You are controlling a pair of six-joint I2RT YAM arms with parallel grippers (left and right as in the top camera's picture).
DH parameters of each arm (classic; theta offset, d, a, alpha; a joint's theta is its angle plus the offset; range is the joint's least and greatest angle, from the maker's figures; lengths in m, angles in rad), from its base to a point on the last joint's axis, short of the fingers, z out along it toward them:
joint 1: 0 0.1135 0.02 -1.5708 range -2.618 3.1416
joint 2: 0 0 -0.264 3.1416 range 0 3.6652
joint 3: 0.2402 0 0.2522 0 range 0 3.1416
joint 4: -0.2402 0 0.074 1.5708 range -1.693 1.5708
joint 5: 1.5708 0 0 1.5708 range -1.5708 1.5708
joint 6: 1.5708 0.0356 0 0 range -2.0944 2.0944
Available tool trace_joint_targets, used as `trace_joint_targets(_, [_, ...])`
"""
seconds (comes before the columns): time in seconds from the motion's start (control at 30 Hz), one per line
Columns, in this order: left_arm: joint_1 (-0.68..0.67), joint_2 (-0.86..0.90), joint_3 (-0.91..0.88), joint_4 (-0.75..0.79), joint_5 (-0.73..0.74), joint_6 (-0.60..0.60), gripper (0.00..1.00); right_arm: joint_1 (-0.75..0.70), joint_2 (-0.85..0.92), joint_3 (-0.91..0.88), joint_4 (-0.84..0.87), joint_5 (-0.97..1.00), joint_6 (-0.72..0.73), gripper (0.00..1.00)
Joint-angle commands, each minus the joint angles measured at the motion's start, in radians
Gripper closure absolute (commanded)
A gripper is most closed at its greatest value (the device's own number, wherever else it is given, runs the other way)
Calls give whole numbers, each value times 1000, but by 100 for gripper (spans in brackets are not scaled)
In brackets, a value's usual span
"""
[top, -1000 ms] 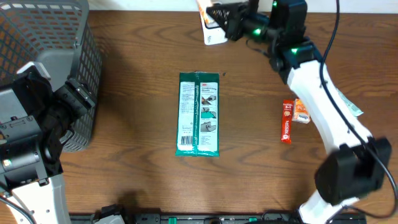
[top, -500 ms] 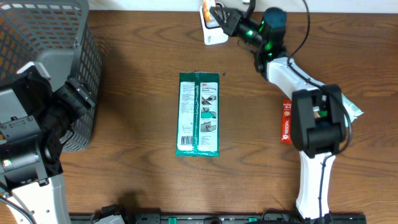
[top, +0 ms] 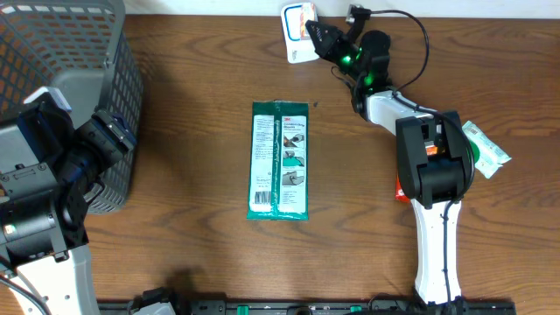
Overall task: Scan the item barcode
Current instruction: 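Hold the orange Kleenex packet under the white scanner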
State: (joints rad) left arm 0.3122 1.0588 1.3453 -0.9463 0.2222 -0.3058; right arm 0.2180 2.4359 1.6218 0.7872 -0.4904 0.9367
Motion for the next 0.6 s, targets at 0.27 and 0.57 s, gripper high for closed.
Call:
trace_joint_targets(0.27, [3,-1,18,-3,-9,20,20,51,6,2,-72,111,-132,99])
trace_joint_targets(0.57, [3,-1,18,-3,-9,20,20,31,2,3,122,15,-71,99])
